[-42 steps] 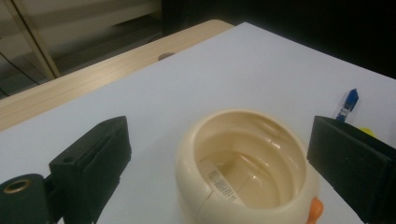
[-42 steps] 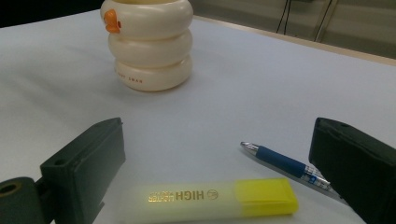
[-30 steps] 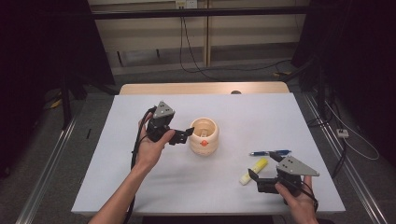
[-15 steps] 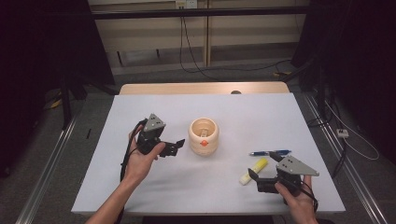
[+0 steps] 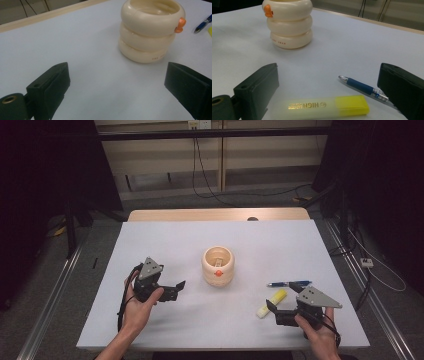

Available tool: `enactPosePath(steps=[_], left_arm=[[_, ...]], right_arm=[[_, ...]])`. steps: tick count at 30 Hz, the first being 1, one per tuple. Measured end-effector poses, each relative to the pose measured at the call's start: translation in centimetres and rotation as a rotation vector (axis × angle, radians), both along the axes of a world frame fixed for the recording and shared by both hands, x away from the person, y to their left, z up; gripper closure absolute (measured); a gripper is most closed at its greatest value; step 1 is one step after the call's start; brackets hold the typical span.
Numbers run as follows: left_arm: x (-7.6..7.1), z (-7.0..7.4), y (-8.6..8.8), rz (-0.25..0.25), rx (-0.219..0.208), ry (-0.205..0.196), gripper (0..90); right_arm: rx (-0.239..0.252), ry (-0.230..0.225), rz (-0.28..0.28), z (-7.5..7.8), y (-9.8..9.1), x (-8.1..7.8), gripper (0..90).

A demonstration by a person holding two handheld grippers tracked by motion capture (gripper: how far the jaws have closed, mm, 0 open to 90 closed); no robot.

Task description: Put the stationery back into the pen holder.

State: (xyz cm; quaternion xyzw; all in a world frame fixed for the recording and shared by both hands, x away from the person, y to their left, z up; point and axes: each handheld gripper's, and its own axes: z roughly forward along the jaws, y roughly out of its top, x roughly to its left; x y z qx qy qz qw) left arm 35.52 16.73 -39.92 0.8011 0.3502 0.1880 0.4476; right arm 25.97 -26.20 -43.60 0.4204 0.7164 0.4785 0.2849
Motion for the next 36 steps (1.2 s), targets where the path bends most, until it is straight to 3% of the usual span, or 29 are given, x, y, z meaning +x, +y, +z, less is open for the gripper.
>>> enactPosePath(steps=[5,14,18,25,28,36], left_arm=[[-1.3,-0.7,0.7,0.011,-0.011,-0.002,6.2],[-3.2,-0.9,1.8,0.000,0.010,-0.007,6.2],[-4.0,-1.7,2.1,0.002,0.009,0.004,6.2],[-4.1,-2.9,2.5,0.008,-0.014,0.019,6.2],[-4.2,-2.8,2.7,0.012,-0.017,-0.004,6.2],[-3.8,-2.9,2.9,0.008,-0.011,-0.008,6.1]], right_arm=[[0.002,0.001,-0.009,0.0,-0.2,0.2,3.1],[0.001,0.007,-0.019,0.0,-0.6,0.4,5.3],[0.001,0.002,-0.023,0.1,-0.6,0.4,5.2],[-0.003,-0.004,-0.033,0.2,-0.9,0.2,5.5],[-0.011,0.011,-0.036,0.1,-1.0,0.3,5.5],[-0.008,0.068,-0.046,0.8,-1.1,1.4,10.9]])
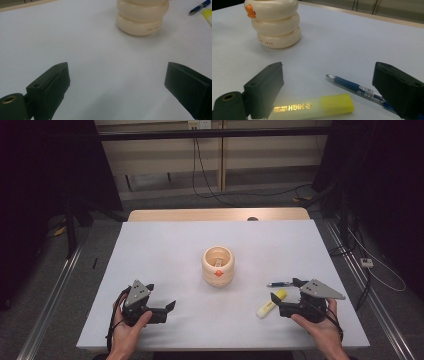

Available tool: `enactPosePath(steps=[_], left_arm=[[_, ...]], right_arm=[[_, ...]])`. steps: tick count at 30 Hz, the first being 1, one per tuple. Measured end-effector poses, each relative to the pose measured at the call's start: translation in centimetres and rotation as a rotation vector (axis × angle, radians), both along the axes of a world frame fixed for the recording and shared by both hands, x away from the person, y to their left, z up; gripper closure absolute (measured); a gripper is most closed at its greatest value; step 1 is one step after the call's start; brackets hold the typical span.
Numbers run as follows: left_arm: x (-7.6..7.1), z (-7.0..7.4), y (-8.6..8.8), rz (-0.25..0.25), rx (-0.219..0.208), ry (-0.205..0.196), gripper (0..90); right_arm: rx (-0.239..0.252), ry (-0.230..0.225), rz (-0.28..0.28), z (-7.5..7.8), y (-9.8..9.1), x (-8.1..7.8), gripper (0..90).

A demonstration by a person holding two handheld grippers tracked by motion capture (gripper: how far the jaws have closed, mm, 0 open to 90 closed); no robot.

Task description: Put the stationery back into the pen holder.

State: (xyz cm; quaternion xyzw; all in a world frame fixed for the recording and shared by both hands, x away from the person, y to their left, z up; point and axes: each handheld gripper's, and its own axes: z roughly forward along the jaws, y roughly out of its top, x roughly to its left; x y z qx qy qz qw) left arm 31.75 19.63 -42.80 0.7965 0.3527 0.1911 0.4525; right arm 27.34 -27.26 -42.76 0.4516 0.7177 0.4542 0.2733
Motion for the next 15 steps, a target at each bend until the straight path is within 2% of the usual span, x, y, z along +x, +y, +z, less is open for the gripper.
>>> enactPosePath(steps=[5,10,13,15], left_arm=[[0.5,0.0,0.5,0.021,-0.005,-0.003,6.1],[0.4,0.1,0.8,0.036,-0.022,-0.004,6.0],[0.4,0.1,1.1,0.039,-0.022,-0.010,6.0],[0.3,0.1,1.1,0.045,-0.021,-0.005,6.0]], right_arm=[[-0.018,0.033,0.002,-0.2,0.2,1.0,16.8],[-0.032,0.015,0.026,0.7,0.8,2.6,26.2],[-0.049,0.020,0.036,0.9,1.3,3.7,30.4],[-0.027,0.041,0.043,0.8,1.4,4.2,35.4]])
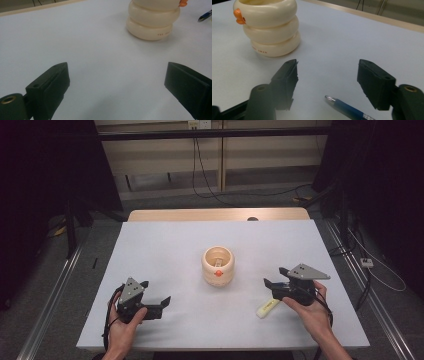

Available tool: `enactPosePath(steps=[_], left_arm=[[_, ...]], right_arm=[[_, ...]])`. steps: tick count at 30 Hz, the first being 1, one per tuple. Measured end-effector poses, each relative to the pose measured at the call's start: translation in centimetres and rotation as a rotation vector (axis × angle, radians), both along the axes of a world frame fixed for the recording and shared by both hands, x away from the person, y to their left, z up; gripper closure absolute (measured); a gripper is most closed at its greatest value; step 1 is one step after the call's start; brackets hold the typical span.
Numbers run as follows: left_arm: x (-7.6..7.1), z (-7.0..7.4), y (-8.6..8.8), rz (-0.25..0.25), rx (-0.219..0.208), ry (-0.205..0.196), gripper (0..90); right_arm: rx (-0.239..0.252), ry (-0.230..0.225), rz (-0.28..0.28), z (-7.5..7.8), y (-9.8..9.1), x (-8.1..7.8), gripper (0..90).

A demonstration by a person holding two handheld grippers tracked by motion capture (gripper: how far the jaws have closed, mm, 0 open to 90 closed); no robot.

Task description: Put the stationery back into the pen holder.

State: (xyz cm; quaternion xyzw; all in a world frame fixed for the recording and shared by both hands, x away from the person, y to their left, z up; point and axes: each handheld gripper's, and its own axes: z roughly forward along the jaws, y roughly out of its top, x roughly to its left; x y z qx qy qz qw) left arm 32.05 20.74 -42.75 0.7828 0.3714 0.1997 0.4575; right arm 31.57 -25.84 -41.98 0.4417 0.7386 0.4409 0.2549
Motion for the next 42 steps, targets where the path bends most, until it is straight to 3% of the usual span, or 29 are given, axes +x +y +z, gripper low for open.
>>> enactPosePath(steps=[4,7,10,12,14,16,20,22,26,29,34,42], left_arm=[[0.0,-0.2,-0.2,-0.004,0.009,0.004,6.0],[-0.1,-0.2,-0.4,-0.010,0.012,0.006,6.0],[-0.1,-0.2,-0.5,-0.014,0.016,0.006,6.0],[-0.2,-0.2,-0.5,-0.012,0.014,0.004,6.0],[-0.2,-0.2,-0.4,-0.012,0.008,0.006,6.0],[-0.1,-0.2,-0.4,-0.009,0.013,0.004,6.0],[-0.1,-0.2,-0.3,-0.009,0.007,0.003,6.0],[-0.1,-0.2,-0.2,-0.008,0.009,0.005,6.0],[-0.1,-0.2,-0.3,-0.009,0.010,0.007,6.0],[-0.1,-0.2,-0.3,-0.010,0.011,0.007,6.0],[-0.1,-0.2,-0.3,-0.011,0.011,0.009,6.0],[0.0,-0.3,-0.4,-0.020,0.017,0.010,6.0]], right_arm=[[0.032,0.046,0.023,-0.5,-0.3,0.3,47.1],[0.056,0.043,0.042,-0.5,-0.6,0.1,53.1],[0.033,0.070,0.078,-0.7,-0.7,0.0,62.5],[0.050,0.090,0.088,-0.8,-0.8,-0.1,69.3],[0.018,0.089,0.096,-0.7,-0.9,0.0,74.4],[0.025,0.096,0.099,-0.6,-1.2,0.0,81.6],[0.010,0.182,0.056,0.0,-2.0,0.2,90.0],[0.016,0.214,0.029,0.1,-2.3,0.3,90.0],[-0.056,0.236,-0.010,-0.1,-2.4,0.3,90.0],[-0.056,0.264,0.012,-0.2,-2.5,0.5,90.0],[-0.085,0.361,0.050,-1.1,-2.2,1.0,90.0],[-0.107,0.373,0.086,-1.2,-1.5,1.5,90.0]])
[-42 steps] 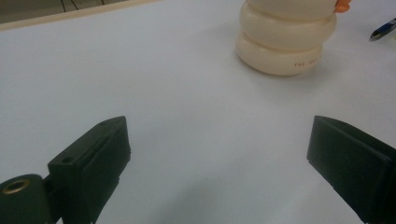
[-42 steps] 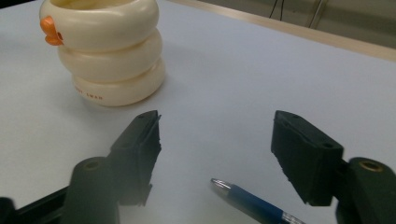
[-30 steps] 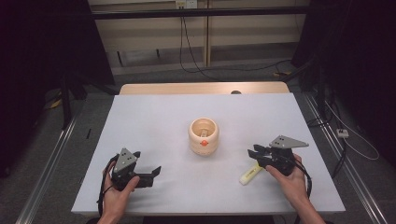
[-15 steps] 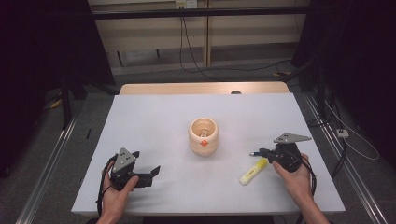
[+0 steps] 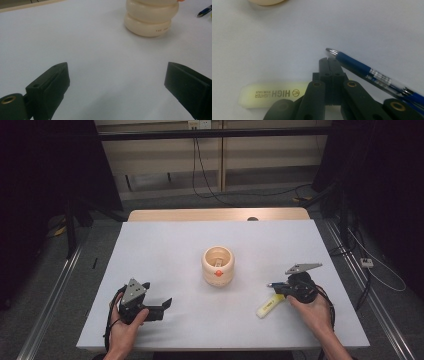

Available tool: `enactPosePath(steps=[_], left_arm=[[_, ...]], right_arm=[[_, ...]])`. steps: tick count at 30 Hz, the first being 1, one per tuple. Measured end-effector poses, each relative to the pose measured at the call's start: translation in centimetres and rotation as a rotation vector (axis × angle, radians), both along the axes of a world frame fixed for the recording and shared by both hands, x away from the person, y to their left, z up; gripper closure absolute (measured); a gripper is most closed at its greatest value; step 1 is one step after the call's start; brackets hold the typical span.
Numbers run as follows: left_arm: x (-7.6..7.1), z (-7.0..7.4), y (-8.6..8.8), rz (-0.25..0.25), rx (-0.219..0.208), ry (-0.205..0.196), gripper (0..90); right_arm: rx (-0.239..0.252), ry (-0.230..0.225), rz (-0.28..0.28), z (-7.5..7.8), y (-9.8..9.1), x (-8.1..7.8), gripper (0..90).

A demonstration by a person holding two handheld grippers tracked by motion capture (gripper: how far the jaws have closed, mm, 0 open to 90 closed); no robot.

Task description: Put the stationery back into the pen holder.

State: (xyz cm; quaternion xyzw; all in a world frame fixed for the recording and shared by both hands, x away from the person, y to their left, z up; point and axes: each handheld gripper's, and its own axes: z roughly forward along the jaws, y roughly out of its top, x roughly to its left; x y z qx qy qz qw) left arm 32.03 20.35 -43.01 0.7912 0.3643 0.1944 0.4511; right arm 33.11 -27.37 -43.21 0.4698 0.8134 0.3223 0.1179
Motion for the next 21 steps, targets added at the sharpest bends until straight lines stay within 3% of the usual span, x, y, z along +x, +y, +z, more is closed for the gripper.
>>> enactPosePath(steps=[5,12,18,21], left_arm=[[-0.05,0.03,0.00,0.001,0.003,0.002,6.0],[-0.10,0.06,0.14,0.008,-0.003,-0.003,6.0],[-0.10,0.07,0.15,0.006,-0.001,0.001,6.0],[-0.08,0.04,0.13,0.004,-0.004,0.001,6.0]], right_arm=[[-0.023,0.015,-0.001,-0.53,0.38,0.71,90.0],[-0.047,0.031,0.012,-0.56,0.16,0.43,90.0],[-0.096,0.031,0.062,-0.34,0.01,0.10,90.0],[-0.070,0.049,0.085,-0.27,-0.61,-0.13,90.0]])
